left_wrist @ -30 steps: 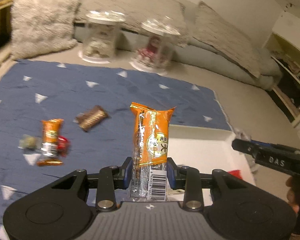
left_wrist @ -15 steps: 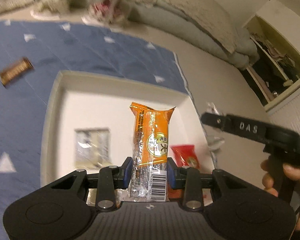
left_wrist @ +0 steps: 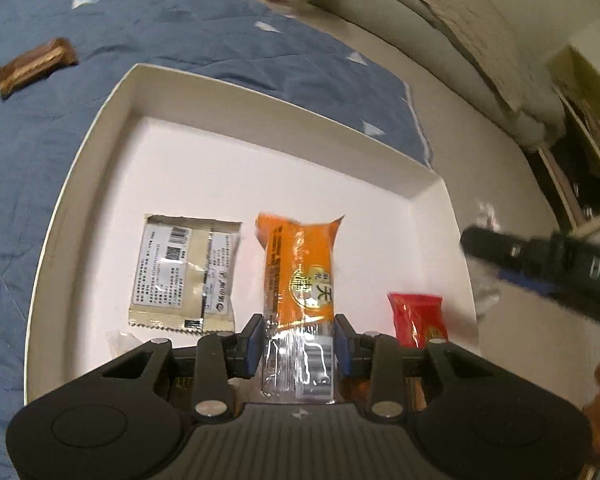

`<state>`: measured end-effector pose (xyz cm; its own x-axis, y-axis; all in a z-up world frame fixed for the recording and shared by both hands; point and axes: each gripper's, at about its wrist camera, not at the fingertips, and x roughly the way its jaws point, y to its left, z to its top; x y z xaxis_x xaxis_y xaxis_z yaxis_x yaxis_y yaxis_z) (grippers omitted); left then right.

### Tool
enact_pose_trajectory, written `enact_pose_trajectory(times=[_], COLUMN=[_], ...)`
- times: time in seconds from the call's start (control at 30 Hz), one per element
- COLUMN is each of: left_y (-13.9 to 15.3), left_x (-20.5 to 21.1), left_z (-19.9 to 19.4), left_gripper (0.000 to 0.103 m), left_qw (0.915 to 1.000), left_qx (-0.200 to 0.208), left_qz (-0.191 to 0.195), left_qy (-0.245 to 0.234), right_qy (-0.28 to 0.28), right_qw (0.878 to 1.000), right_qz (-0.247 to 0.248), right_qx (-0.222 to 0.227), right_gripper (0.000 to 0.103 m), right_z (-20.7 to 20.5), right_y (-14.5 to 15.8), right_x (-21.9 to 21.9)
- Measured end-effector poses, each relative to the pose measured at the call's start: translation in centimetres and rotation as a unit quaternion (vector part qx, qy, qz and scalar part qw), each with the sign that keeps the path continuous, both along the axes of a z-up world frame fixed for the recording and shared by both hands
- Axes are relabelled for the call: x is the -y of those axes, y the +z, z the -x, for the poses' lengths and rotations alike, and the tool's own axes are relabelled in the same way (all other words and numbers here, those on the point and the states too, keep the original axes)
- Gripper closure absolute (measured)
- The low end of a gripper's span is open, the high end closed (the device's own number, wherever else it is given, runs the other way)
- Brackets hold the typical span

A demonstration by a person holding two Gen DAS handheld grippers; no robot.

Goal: Organize snacks
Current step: 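Lift both packets and carry them over the white box, then lower both packets into the box and open both tools, then move both tools back over the remaining snacks on the mat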

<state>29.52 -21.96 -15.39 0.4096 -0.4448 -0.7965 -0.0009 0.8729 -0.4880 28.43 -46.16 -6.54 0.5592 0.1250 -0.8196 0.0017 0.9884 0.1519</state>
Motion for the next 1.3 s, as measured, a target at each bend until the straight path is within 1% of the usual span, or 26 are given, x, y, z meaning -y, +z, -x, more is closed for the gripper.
enact_pose_trajectory(times=[0.03, 0.07, 0.13, 0.23, 0.27, 0.3, 0.67, 0.83, 1.03, 1.13, 1.2, 1.3], left_y=[-0.1, 0.0, 0.5, 1.3, 1.6, 1.8, 4.0, 5.2, 6.5, 7.2, 7.7, 8.2], left_x=[-0.1, -0.1, -0.3, -0.4, -0.5, -0.6, -1.2, -1.4, -1.8, -2.0, -2.2, -2.4], left_z=[-0.1, -0.2, -0.1, 0.0, 0.1, 0.2, 1.2, 1.8, 2.8, 3.4, 3.7, 4.2], left_gripper=[0.058, 0.052, 0.045, 0.044, 0.044, 0.044, 0.04, 0.039, 0.037, 0.033, 0.032, 0.027], left_qw=[1.0, 1.0, 1.0, 0.9994, 0.9992, 0.9989, 0.9958, 0.9945, 0.9929, 0.9914, 0.9903, 0.9894], left_qx=[-0.003, -0.003, 0.002, 0.011, 0.012, 0.014, 0.025, 0.031, 0.039, 0.046, 0.051, 0.053], left_qz=[0.001, 0.001, -0.006, -0.023, -0.029, -0.033, -0.073, -0.081, -0.09, -0.098, -0.102, -0.104], left_qy=[-0.001, -0.003, -0.007, -0.022, -0.026, -0.029, -0.049, -0.058, -0.067, -0.073, -0.079, -0.086], right_qy=[0.005, 0.009, 0.017, 0.02, 0.021, 0.02, 0.018, 0.013, 0.01, 0.007, 0.008, 0.01], right_qw=[1.0, 1.0, 1.0, 0.999, 0.998, 0.998, 0.997, 0.997, 0.998, 0.999, 0.999, 1.0], right_qz=[-0.001, -0.002, -0.001, -0.003, -0.005, -0.004, 0.0, 0.001, 0.0, -0.008, -0.009, -0.005], right_qx=[-0.006, -0.013, -0.027, -0.05, -0.058, -0.063, -0.076, -0.074, -0.054, -0.041, -0.034, -0.024], right_gripper=[0.056, 0.056, 0.055, 0.05, 0.046, 0.044, 0.04, 0.04, 0.038, 0.038, 0.037, 0.033], right_z=[-0.2, -0.4, -0.8, -1.2, -1.2, -1.3, 0.6, 1.9, 3.3, 4.2, 4.9, 5.8], right_y=[-0.2, -0.5, -0.9, -1.5, -1.7, -1.9, -1.8, -1.4, -0.4, 0.3, 0.7, 1.4], right_x=[-0.3, -0.6, -1.1, -1.5, -1.6, -1.6, -0.6, 0.1, 0.6, 0.8, 0.9, 0.7])
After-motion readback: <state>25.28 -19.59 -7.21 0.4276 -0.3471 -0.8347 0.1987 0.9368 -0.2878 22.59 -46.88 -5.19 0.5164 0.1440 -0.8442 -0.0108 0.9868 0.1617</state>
